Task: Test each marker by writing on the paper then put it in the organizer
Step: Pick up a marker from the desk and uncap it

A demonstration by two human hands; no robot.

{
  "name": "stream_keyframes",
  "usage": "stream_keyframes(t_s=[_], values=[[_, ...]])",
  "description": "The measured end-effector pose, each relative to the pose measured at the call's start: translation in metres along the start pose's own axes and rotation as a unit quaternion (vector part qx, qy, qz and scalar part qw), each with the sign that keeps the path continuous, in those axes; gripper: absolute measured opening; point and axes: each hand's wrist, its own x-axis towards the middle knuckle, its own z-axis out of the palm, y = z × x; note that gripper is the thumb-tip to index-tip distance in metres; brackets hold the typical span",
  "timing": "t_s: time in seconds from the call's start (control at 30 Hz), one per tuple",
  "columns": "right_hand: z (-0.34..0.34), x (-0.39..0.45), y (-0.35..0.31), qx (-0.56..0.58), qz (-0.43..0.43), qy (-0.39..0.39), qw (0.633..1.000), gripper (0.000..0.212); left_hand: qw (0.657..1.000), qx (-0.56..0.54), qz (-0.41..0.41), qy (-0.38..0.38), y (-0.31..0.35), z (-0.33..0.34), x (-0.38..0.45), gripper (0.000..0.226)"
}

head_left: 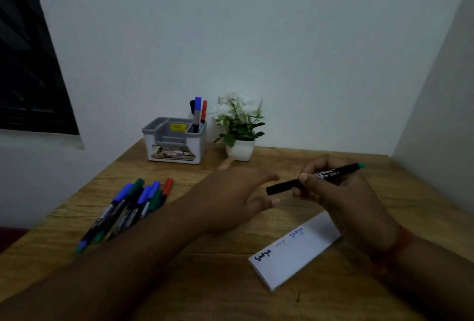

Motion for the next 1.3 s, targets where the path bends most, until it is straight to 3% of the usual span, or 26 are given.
stream_keyframes(t_s=[0.23, 0.33, 0.47, 0.9, 1.03, 1.1, 1.23, 1.3], values=[[0.004, 0.001, 0.01, 0.049, 0.054, -0.038, 0.997, 0.022, 0.991, -0.128, -0.022, 0.016, 0.006, 0.013, 0.003, 0.006], [0.003, 0.002, 0.011, 0.052, 0.067, -0.012, 0.996, 0.026, 0.979, -0.201, -0.046, 0.003, 0.007, 0.014, 0.005, 0.008], [0.009, 0.002, 0.012, 0.087, 0.069, 0.011, 0.994, 0.014, 0.941, -0.325, -0.091, 0.013, 0.008, 0.011, 0.006, 0.004], [0.013, -0.001, 0.013, 0.138, 0.044, 0.069, 0.987, 0.023, 0.866, -0.485, -0.121, -0.011, 0.023, 0.013, 0.006, 0.023], [-0.019, 0.016, 0.004, 0.239, 0.053, 0.168, 0.955, 0.027, 0.828, -0.531, -0.181, -0.029, 0.011, 0.006, 0.004, 0.023], [-0.043, 0.021, -0.001, 0.246, 0.043, 0.199, 0.948, 0.028, 0.859, -0.47, -0.203, 0.003, 0.005, 0.004, 0.004, 0.015], [-0.042, 0.021, 0.007, 0.169, 0.035, 0.146, 0.974, 0.025, 0.971, -0.182, -0.156, 0.025, 0.008, 0.028, 0.005, 0.007], [-0.032, 0.019, 0.008, 0.161, 0.036, 0.124, 0.978, 0.026, 0.985, -0.108, -0.132, 0.009, 0.006, 0.038, 0.008, 0.009]])
